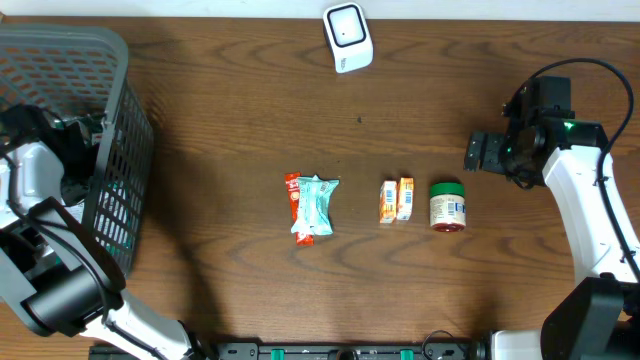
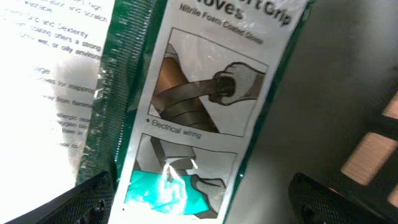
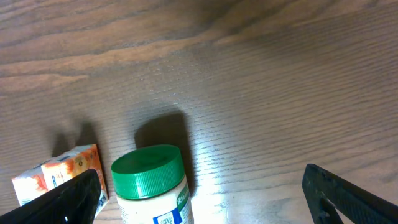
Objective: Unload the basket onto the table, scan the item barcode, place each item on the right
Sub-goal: 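Grasp the green-and-white gloves pack with the left gripper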
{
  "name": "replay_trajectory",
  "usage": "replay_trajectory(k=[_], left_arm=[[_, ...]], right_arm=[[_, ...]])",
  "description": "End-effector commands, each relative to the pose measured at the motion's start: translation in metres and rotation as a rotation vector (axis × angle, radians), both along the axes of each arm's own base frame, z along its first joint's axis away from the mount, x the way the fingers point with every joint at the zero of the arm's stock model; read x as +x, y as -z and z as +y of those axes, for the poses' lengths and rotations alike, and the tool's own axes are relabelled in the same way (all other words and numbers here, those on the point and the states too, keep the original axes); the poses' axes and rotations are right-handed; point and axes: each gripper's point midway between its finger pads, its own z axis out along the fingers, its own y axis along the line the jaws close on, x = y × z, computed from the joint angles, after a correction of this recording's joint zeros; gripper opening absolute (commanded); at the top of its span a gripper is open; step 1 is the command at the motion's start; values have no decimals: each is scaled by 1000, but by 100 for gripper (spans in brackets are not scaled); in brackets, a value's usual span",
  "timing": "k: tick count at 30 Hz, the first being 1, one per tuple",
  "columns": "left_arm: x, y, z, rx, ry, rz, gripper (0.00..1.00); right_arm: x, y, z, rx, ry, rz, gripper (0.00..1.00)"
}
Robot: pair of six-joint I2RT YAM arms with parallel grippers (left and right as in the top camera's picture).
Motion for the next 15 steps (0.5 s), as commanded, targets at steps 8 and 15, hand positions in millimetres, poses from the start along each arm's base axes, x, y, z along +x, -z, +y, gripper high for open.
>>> replay_trajectory(k=[8,15], left_arm=[[-15,18,2,145,-32,99,91],[-33,26,26,282,-112,167,91]], right_arm=[[3,-10,-2,-9,0,-29,99],[3,-10,-2,-9,0,-29,99]])
